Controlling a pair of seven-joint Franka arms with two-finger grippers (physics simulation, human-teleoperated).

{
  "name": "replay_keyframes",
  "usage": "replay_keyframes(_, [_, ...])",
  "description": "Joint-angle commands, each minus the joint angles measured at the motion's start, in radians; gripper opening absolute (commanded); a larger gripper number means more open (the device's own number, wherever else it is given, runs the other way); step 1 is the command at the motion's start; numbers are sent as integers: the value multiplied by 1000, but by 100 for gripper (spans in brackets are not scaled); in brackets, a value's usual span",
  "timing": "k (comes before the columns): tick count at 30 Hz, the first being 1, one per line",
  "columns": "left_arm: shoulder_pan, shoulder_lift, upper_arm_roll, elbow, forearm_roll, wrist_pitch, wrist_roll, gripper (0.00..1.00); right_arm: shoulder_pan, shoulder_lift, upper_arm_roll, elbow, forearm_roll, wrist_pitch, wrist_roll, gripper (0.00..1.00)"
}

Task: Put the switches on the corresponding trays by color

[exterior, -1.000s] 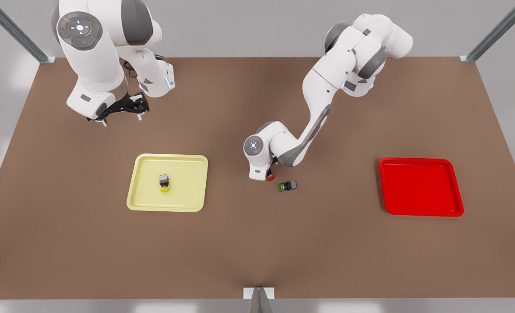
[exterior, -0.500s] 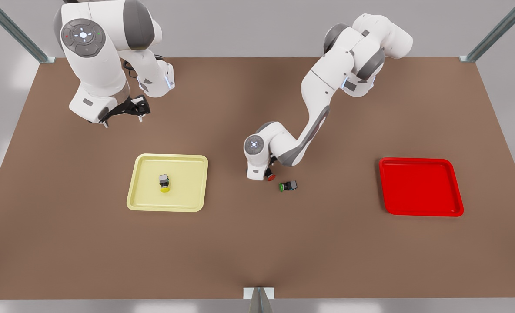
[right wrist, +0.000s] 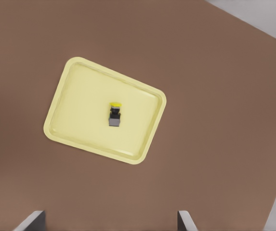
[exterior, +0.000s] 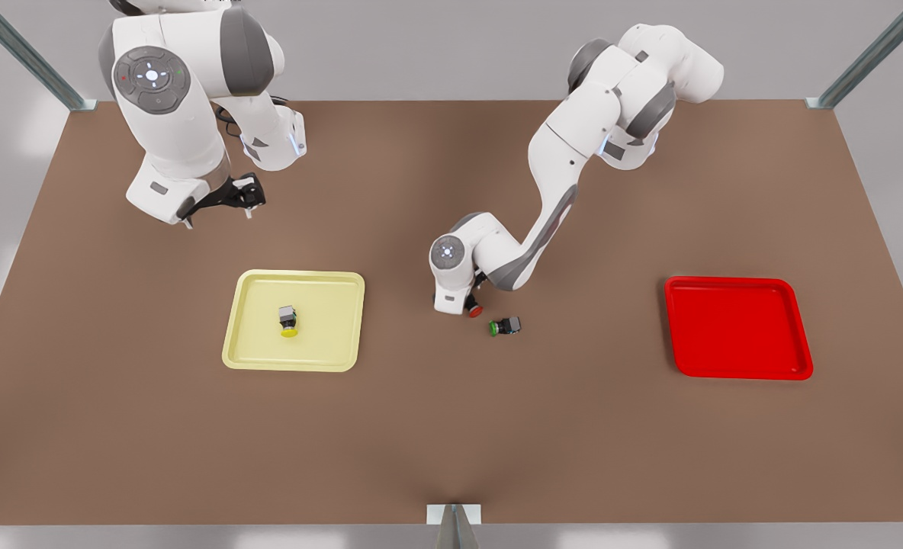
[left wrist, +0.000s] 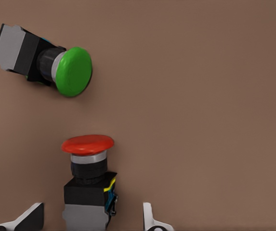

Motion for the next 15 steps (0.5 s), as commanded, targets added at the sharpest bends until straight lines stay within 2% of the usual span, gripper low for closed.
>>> replay_keyframes(1, [0,0,0,0,-2,0,0,93,0,0,0,-2,0,0,0,100])
replay_keyframes(5, [5,-12,0,-15,-2,2,-5,91,0,9,0,2,0,0,0,100])
replay_keyframes(6, [5,-12,0,-18,-2,8,-6,87,0,9,0,2,0,0,0,100])
replay_keyframes(7, [5,-12,0,-20,-4,8,-6,74,0,9,0,2,0,0,0,100])
replay_keyframes(8, [5,-12,0,-18,-4,8,-6,71,0,9,0,2,0,0,0,100])
replay_keyframes(15, [2,-11,0,-21,-4,31,-5,71,-1,14,0,2,0,-2,2,100])
